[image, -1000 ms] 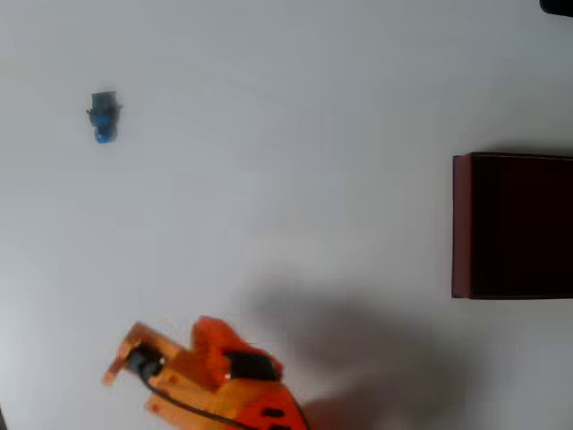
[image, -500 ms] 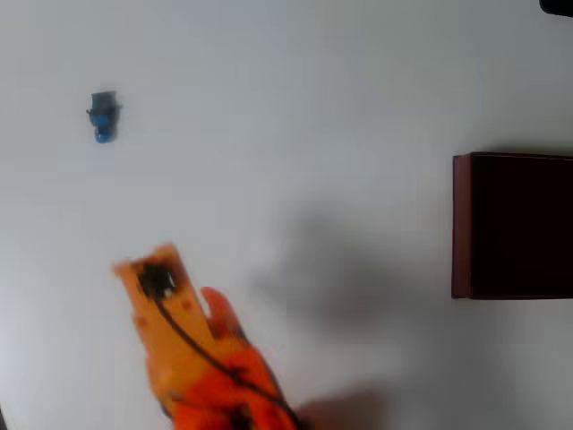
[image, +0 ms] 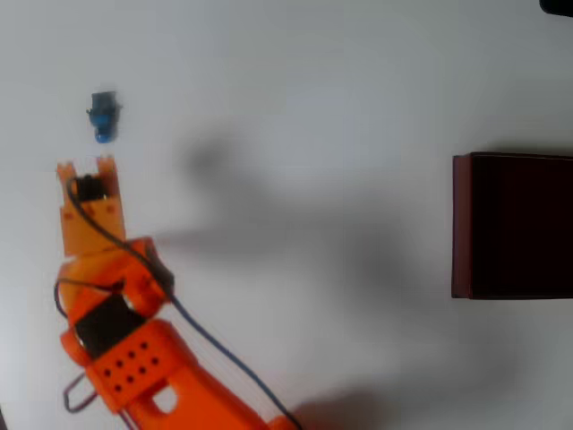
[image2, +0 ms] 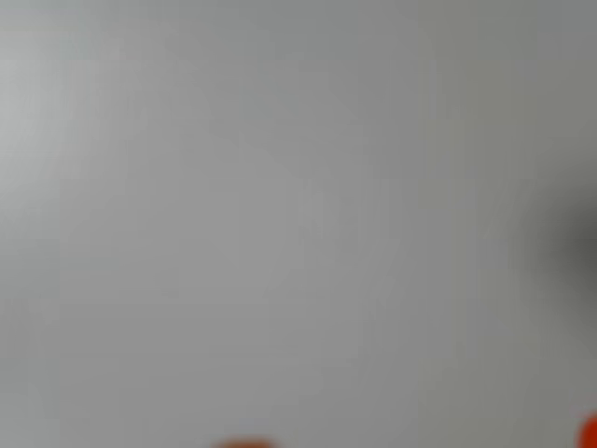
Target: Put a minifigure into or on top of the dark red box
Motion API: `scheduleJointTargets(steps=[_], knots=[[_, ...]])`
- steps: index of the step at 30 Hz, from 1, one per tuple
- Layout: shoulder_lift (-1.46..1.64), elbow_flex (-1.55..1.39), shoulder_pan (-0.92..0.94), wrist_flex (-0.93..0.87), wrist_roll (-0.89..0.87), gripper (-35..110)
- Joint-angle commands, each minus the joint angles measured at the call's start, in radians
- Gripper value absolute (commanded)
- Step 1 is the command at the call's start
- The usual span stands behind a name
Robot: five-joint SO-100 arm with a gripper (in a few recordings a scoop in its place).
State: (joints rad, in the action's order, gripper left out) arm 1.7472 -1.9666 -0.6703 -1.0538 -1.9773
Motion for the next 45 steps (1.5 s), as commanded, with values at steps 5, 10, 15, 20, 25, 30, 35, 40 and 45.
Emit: scheduleJointTargets(steps=[5,10,15,20,25,30,35,40,45], knots=[[-0.175,0.198,0.057,0.015,0.086,19],[-0.272,0.261,0.067,0.041,0.077,20],[-0.362,0.351,0.058,0.029,0.037,20],[-0.474,0.529,0.048,-0.061,0.021,21],[-0.572,0.680,0.038,-0.100,0.025,21],[-0.707,0.877,0.041,-0.170,0.058,21],[-0.779,0.988,0.054,-0.210,0.092,21],[-0.798,1.017,0.077,-0.215,0.118,21],[-0.811,1.029,0.081,-0.204,0.109,21]])
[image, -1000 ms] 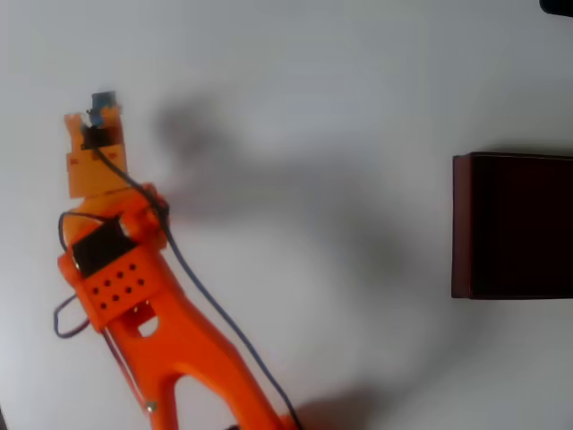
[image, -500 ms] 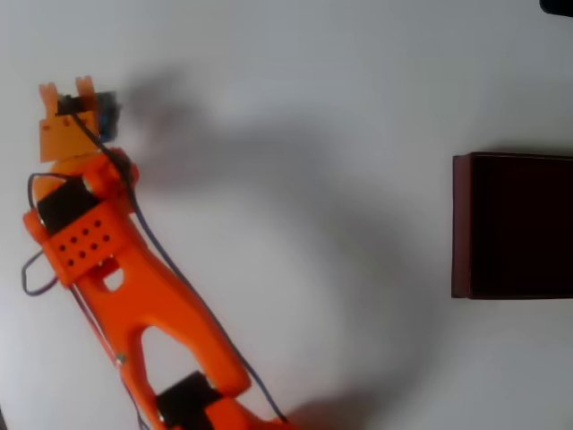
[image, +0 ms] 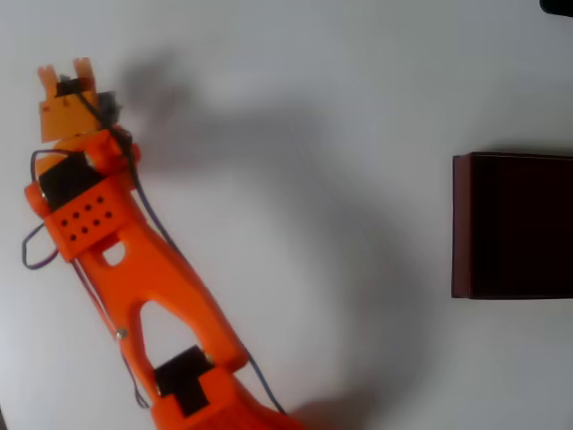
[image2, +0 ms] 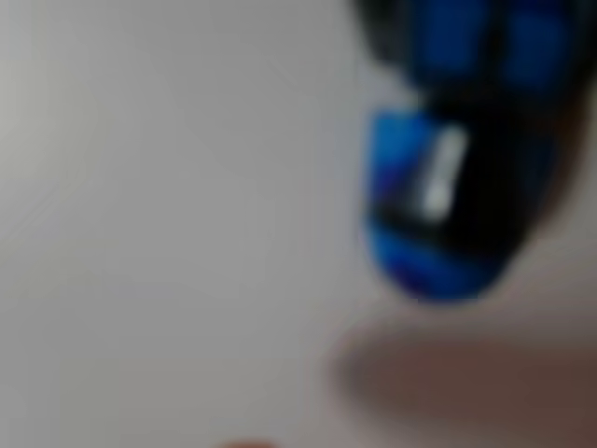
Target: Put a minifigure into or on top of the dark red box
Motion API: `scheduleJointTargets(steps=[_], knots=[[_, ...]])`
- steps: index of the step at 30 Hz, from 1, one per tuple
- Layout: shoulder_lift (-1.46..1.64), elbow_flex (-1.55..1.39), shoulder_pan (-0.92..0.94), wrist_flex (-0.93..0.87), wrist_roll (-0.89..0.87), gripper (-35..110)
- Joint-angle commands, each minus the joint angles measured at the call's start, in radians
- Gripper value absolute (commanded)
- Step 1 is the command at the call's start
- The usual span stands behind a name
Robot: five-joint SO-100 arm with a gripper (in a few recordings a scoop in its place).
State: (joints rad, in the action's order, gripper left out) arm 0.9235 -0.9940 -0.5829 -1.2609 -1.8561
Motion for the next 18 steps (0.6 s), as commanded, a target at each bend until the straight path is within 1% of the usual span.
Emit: scheduleJointTargets(steps=[1,5,7,9,12,18], knots=[[-0.003,0.077,-0.006,0.002,-0.009,21],[-0.089,0.209,-0.008,-0.058,-0.015,21],[-0.167,0.350,-0.009,-0.135,-0.018,21],[-0.314,0.629,-0.014,-0.276,-0.023,21],[-0.676,1.238,-0.015,-0.442,-0.034,21],[-0.701,1.230,-0.009,-0.439,-0.031,21]])
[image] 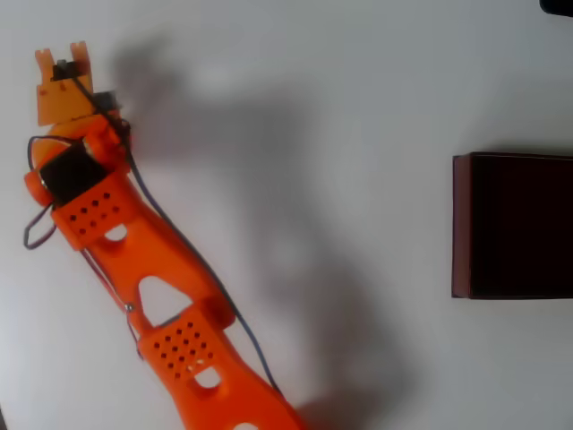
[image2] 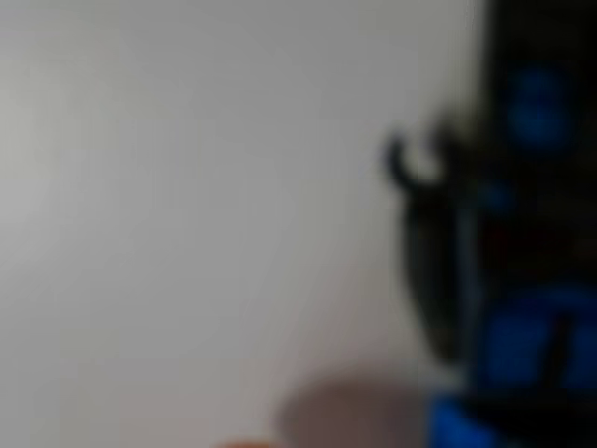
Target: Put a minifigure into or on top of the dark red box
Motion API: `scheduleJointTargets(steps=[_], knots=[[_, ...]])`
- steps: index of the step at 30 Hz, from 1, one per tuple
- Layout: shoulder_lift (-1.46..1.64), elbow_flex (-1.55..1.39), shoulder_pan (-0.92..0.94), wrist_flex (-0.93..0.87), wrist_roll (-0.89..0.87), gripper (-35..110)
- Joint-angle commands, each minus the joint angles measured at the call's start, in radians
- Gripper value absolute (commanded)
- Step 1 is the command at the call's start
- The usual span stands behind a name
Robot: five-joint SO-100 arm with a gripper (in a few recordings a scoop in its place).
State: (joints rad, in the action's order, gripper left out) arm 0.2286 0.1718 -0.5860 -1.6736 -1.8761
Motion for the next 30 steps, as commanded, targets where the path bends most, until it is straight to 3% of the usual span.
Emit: scheduleJointTargets(steps=[1,23,30], knots=[[-0.006,0.064,-0.005,-0.026,-0.009,21],[-0.023,0.066,0.009,0.020,-0.005,17],[-0.035,0.066,0.011,0.028,0.005,9]])
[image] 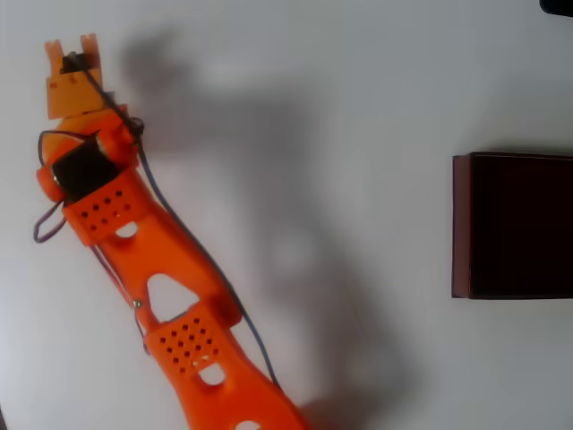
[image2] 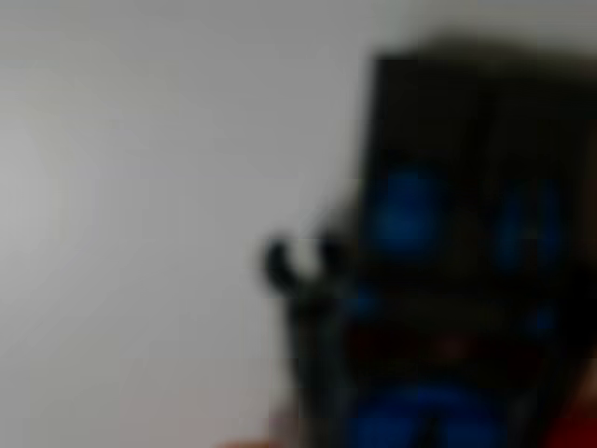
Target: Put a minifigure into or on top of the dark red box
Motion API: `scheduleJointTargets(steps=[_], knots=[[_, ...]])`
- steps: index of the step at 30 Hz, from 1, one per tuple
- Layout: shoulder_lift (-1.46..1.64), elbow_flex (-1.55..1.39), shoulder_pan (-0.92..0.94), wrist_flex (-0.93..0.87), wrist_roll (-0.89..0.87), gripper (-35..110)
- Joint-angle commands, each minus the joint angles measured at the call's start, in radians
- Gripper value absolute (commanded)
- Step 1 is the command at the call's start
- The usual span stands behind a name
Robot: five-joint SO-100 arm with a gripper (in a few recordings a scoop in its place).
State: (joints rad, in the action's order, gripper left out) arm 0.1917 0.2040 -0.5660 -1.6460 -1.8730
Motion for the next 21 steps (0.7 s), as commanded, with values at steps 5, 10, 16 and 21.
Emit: scheduleJointTargets(steps=[5,10,16,21], knots=[[-0.003,0.034,-0.009,0.006,0.006,0],[-0.002,0.034,-0.012,0.003,0.009,0],[0.100,0.029,0.011,-0.146,0.071,0],[0.255,0.009,0.098,-0.195,0.397,0]])
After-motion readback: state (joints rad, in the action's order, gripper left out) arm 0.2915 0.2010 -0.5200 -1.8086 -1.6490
